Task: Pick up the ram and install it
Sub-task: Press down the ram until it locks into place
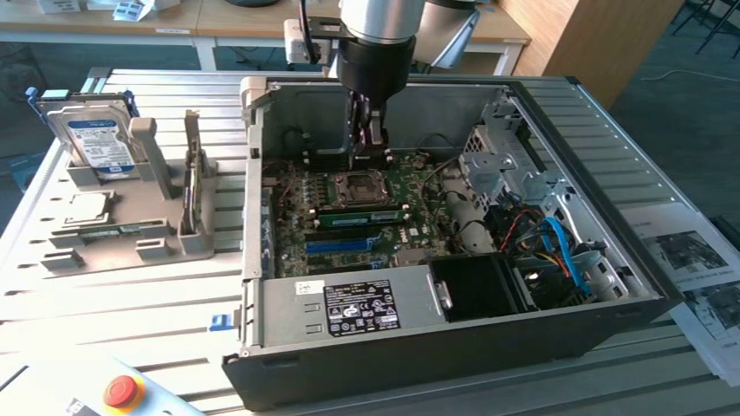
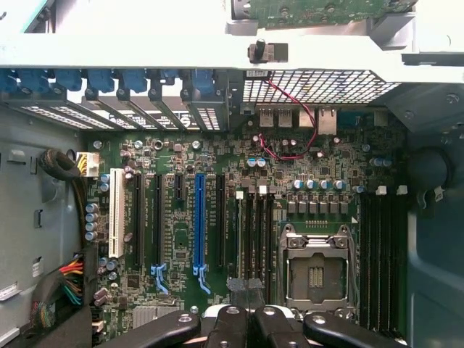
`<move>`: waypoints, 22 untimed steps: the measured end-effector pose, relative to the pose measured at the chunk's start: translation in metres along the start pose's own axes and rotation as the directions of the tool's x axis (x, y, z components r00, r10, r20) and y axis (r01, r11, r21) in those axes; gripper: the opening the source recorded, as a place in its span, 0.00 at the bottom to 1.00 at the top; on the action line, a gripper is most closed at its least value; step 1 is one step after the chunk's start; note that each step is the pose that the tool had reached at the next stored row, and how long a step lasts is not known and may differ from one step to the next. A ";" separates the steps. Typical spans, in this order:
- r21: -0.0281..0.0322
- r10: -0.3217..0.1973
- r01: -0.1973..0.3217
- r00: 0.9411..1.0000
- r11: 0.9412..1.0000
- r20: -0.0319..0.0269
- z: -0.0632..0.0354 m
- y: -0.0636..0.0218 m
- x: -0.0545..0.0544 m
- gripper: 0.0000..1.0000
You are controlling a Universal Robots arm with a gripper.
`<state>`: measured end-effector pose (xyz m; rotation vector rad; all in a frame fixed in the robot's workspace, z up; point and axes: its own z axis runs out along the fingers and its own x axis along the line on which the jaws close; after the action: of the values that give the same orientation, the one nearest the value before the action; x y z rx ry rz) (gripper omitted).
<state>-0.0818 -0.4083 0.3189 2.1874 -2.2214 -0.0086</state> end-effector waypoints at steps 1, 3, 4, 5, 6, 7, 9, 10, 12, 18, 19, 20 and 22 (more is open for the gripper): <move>0.000 0.000 0.000 1.000 1.000 0.000 0.0000 0.0000 0.000 0.10; 0.000 0.000 0.000 1.000 1.000 0.000 0.0000 0.0000 0.000 0.10; 0.000 0.000 0.000 1.000 1.000 0.000 0.0000 0.0000 0.000 0.10; 0.000 0.000 0.000 1.000 1.000 0.000 0.0000 0.0000 0.000 0.10; 0.000 0.000 0.000 1.000 1.000 0.000 0.0000 0.0000 0.000 0.10; 0.000 0.008 -0.008 1.000 1.000 0.000 0.0000 0.0000 0.000 0.10; -0.001 0.035 -0.035 0.999 0.999 0.001 0.0000 0.0001 0.000 0.10; -0.001 0.052 -0.052 0.999 0.999 0.001 0.0000 0.0001 0.000 0.10; -0.001 0.089 -0.089 0.996 0.996 0.002 0.0000 0.0000 0.000 0.10; -0.003 0.196 -0.196 0.981 0.981 0.004 0.0001 0.0000 0.000 0.10; -0.003 0.213 -0.213 0.977 0.977 0.004 0.0001 0.0000 0.000 0.10; -0.004 0.231 -0.231 0.973 0.973 0.004 0.0001 0.0000 0.000 0.10; -0.004 0.265 -0.265 0.964 0.964 0.005 0.0002 0.0000 0.000 0.10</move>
<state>-0.0818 -0.4083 0.3187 1.8712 -2.4949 -0.0136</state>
